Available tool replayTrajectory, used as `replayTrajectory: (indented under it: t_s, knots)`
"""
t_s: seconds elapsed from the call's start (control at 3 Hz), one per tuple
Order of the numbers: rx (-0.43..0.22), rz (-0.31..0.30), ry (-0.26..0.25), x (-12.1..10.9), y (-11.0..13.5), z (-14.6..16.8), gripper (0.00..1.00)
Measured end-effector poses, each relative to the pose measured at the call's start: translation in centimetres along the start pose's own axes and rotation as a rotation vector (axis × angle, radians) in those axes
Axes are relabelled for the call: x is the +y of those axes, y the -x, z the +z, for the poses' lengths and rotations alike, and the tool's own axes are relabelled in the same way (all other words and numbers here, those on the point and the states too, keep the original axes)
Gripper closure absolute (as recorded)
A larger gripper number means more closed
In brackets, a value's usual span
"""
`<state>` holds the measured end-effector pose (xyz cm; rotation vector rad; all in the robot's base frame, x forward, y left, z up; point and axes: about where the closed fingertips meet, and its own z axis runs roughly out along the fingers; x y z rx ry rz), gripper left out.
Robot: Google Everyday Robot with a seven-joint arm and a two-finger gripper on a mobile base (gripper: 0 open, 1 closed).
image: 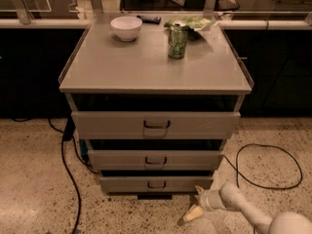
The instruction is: Close bottom drawer
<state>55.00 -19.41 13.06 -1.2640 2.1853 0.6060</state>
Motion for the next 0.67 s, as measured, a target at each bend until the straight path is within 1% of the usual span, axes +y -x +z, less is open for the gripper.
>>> replayTrajectory:
  t_s: [0.33,0.67]
  knots:
    - [-0.058,0.054,-0.083,-1.05,0.29,-0.07,0.0]
    - [-0.066,0.06,-0.098,-1.31,0.34,-0.09,0.0]
